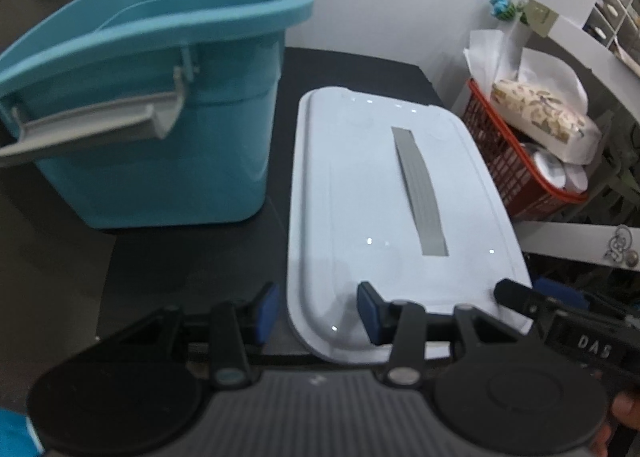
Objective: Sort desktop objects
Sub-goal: 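Close the right gripper on the edge of the white lid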
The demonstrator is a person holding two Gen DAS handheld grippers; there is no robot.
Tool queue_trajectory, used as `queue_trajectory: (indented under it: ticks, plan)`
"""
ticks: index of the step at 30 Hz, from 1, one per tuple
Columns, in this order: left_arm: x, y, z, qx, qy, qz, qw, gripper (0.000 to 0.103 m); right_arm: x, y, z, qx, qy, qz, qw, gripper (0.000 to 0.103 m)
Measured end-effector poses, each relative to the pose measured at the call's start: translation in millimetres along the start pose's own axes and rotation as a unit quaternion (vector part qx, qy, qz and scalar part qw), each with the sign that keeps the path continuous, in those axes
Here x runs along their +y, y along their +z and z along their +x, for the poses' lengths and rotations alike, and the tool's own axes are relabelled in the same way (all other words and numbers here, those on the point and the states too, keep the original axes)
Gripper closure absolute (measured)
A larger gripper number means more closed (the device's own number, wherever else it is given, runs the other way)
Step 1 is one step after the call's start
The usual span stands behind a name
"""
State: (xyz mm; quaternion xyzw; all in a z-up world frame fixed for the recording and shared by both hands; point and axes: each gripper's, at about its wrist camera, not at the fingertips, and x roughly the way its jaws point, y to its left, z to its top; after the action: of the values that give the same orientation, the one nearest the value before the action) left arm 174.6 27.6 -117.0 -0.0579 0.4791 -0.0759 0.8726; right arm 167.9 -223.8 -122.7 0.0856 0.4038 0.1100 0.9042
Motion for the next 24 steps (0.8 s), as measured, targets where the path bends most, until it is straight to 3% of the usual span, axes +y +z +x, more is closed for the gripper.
queue_trajectory:
  ticks: [6,9,19,24]
  plan:
    - [4,6,12,-0.007,-0.018,-0.015,0.9997,0.055,-4,-3,8,0.001,-0.008,0.011,1.0,0.023]
    - [-1,5,14,-0.008,-0.017,-0.009,0.9998,0.048,-4,-4,9,-0.002,-0.006,0.011,1.0,0.021]
    - [-6,-3,9,-0.004,-0.032,-0.009,0.9995,0.048,-22,-7,9,0.022,0.021,0.084,0.996,0.021]
    - [-17,-10,5,0.001,-0.028,0.005,0.9996,0.045,-22,-9,4,0.02,0.016,0.095,0.995,0.032]
